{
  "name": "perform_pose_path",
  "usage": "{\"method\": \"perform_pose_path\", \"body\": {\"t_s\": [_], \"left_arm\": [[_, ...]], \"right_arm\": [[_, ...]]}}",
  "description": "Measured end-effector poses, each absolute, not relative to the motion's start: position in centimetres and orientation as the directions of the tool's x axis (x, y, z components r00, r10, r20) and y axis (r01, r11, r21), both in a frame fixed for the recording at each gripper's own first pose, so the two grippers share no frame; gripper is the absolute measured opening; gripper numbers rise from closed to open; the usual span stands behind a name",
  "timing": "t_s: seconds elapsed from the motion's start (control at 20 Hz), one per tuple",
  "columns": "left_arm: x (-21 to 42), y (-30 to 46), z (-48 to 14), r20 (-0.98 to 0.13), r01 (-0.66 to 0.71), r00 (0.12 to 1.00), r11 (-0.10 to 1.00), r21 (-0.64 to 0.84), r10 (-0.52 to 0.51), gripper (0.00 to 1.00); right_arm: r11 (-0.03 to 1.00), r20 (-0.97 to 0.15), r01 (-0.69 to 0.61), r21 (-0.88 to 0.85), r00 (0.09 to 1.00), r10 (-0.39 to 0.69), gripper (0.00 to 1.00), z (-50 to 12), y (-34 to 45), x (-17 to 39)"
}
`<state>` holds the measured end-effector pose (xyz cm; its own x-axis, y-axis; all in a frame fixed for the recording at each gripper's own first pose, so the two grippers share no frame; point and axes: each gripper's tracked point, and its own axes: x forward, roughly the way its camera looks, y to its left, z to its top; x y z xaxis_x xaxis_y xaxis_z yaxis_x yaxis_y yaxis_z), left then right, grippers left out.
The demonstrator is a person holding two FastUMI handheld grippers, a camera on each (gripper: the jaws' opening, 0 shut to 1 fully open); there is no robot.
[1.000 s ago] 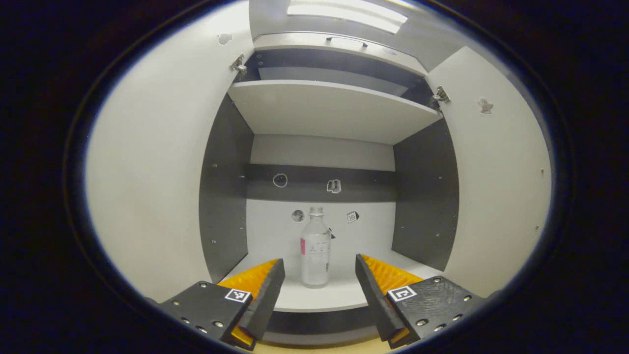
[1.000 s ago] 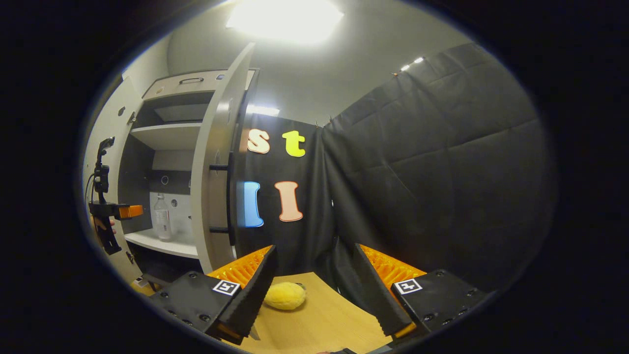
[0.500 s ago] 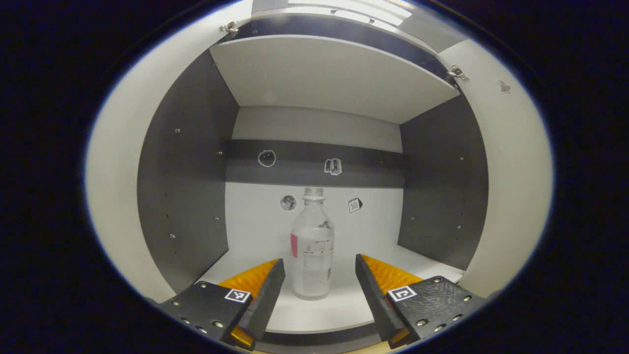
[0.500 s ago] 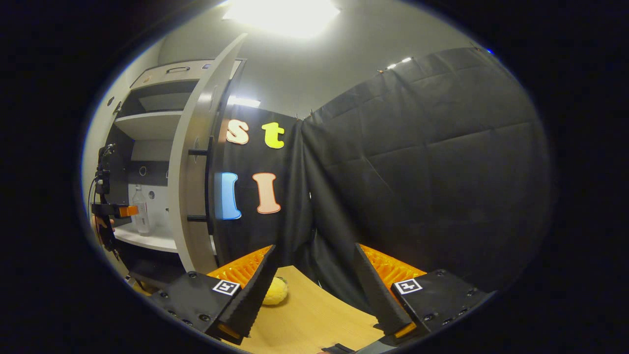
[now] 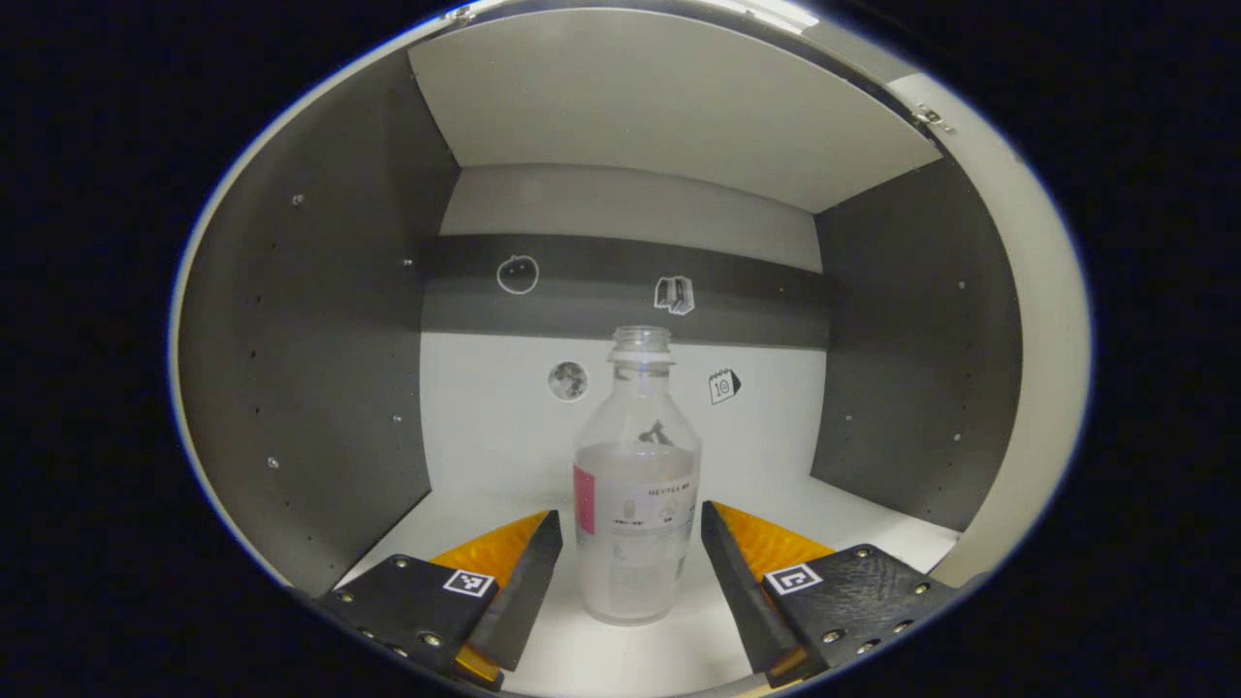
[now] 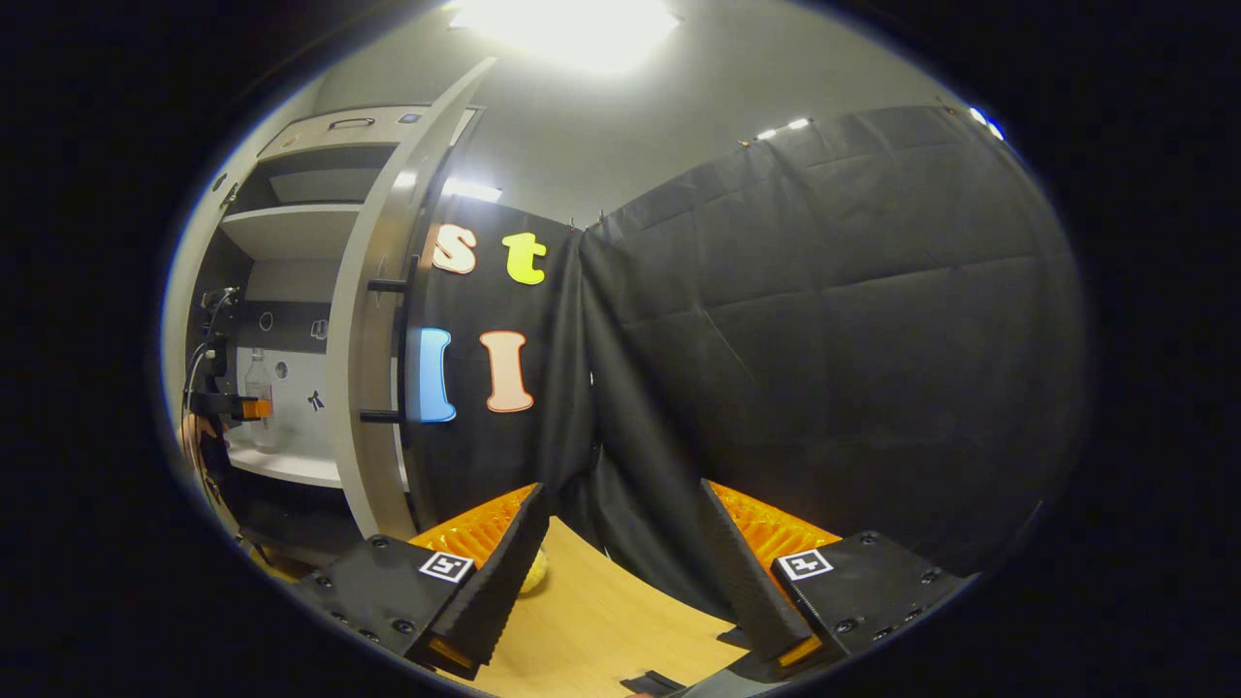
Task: Grasp the bottle in the cabinet with the left hand and place it on the coaster, then close the right door with the right hand and the left door with the left hand.
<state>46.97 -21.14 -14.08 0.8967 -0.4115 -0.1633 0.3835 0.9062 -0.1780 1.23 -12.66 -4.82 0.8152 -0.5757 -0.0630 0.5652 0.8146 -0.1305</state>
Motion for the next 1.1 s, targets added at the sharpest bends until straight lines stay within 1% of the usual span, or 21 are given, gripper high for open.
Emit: {"method": "perform_pose_path", "body": {"t_s": [0.05, 0.2, 0.4, 0.8, 0.95, 1.1], "left_arm": [[47.2, -21.2, -14.5, -0.175, 0.383, 0.895, 0.907, -0.174, -0.411, 0.92], [47.2, -21.1, -14.6, -0.186, 0.386, 0.893, 0.909, -0.158, -0.411, 0.72], [46.1, -20.6, -13.1, -0.156, 0.381, 0.898, 0.905, -0.191, -0.411, 0.71], [38.3, -18.7, -9.5, -0.101, 0.386, 0.908, 0.905, -0.179, -0.407, 0.71], [34.7, -18.0, -8.7, -0.081, 0.384, 0.913, 0.909, -0.163, -0.400, 0.72], [32.6, -17.5, -8.2, -0.076, 0.370, 0.920, 0.916, -0.156, -0.385, 0.71]], "right_arm": [[0.817, -0.065, 0.562, -0.132, 0.817, -0.573, 0.98, -4.8, -12.5, 1.2], [0.821, -0.065, 0.555, -0.138, 0.822, -0.566, 0.98, -4.9, -12.4, 1.1], [0.833, -0.064, 0.537, -0.132, 0.834, -0.548, 0.98, -4.9, -12.1, 1.0], [0.873, -0.072, 0.478, -0.096, 0.872, -0.485, 0.98, -4.9, -12.6, -0.3], [0.893, -0.082, 0.443, -0.078, 0.890, -0.449, 0.98, -4.9, -12.8, -0.7], [0.912, -0.084, 0.405, -0.071, 0.908, -0.410, 0.98, -4.8, -12.9, -1.2]]}}
